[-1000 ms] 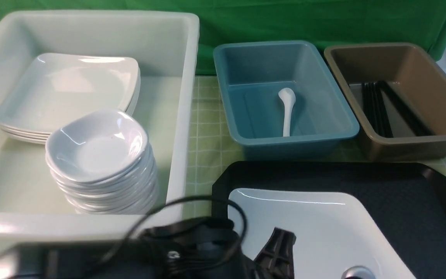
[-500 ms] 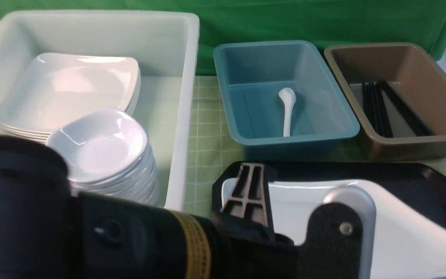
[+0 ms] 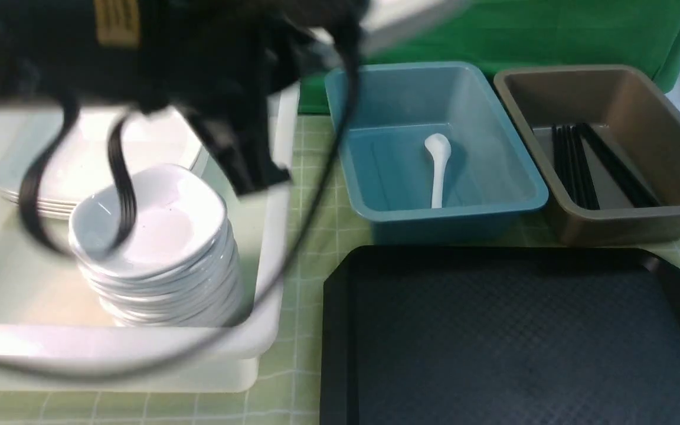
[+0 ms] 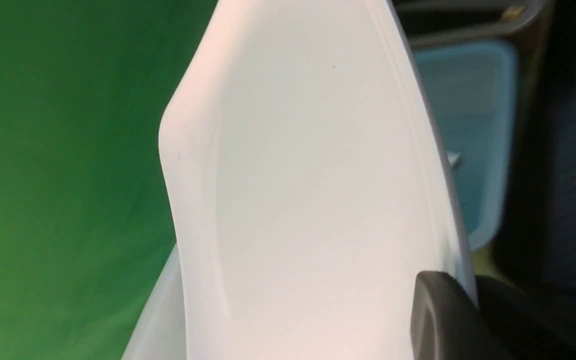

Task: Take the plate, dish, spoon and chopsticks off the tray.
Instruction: Use the left arm to put the plate into the large storage box on the left

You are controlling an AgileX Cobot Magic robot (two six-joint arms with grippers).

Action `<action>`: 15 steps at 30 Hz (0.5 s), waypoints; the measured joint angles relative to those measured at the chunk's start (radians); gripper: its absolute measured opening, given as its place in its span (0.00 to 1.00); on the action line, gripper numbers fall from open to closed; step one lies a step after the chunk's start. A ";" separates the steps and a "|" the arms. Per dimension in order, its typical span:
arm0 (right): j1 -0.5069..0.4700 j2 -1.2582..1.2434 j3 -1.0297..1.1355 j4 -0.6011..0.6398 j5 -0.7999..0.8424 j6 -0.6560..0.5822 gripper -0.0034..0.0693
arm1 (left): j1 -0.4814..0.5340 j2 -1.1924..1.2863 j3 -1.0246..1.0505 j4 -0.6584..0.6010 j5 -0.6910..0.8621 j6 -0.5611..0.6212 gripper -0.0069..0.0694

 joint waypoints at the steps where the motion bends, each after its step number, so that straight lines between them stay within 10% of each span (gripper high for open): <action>1: 0.000 0.010 0.000 0.000 -0.016 -0.007 0.09 | 0.027 0.009 0.000 0.000 0.000 0.003 0.13; 8: 0.000 0.183 -0.004 0.008 -0.124 -0.091 0.09 | 0.385 0.227 0.000 0.033 0.000 0.016 0.13; 15: 0.000 0.222 -0.004 0.087 -0.085 -0.189 0.09 | 0.492 0.395 0.000 0.089 -0.063 -0.047 0.13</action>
